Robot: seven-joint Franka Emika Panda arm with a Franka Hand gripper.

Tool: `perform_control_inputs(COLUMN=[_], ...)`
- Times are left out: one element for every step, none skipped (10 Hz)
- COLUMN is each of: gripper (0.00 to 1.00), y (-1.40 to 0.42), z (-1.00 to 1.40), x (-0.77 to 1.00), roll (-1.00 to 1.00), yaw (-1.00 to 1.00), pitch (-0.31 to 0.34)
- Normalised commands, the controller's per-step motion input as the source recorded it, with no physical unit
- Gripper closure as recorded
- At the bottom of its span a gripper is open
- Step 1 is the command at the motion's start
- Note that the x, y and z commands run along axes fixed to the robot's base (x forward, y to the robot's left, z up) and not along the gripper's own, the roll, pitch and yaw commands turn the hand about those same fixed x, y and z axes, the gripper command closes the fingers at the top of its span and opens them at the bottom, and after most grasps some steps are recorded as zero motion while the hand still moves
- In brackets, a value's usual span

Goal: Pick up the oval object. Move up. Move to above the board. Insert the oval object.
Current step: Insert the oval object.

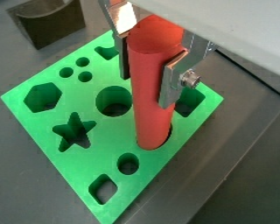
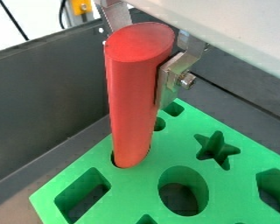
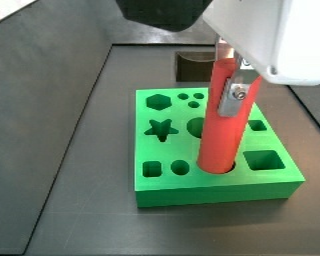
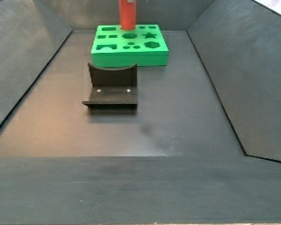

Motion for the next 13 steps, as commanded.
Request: perform_control_inputs(gripper=[1.0, 1.0, 1.0, 1.0, 1.0, 1.0, 1.0, 1.0, 1.0, 1.0, 1.0, 1.0, 1.0], y=[0.0, 0.0, -0.1, -0.23, -0.4, -0.39, -0.45, -0.44, -0.48, -0.17, -0.06, -0.17, -0.14], z=[-0.03, -0.2, -0.55, -0.49, 0.0, 0.02, 0.0, -0.11, -0.29, -0.18, 0.0, -0.23, -0.44], x=[0.04, 0.0, 0.0, 0.02, 0.0, 0.0, 0.0, 0.02, 0.19, 0.31, 0.08, 0.41, 0.57], roll=[0.0, 0.06, 0.15, 0.32, 0.5, 0.5, 0.5, 0.5, 0.5, 0.21, 0.02, 0.13, 0.0], yaw=[-0.05, -0.03, -0.03, -0.02, 0.0, 0.0, 0.0, 0.0, 0.0, 0.07, 0.0, 0.0, 0.0], pitch=[0.0, 0.0, 0.0, 0.063, 0.219, 0.229, 0.209, 0.156, 0.1, 0.089, 0.011, 0.083, 0.0])
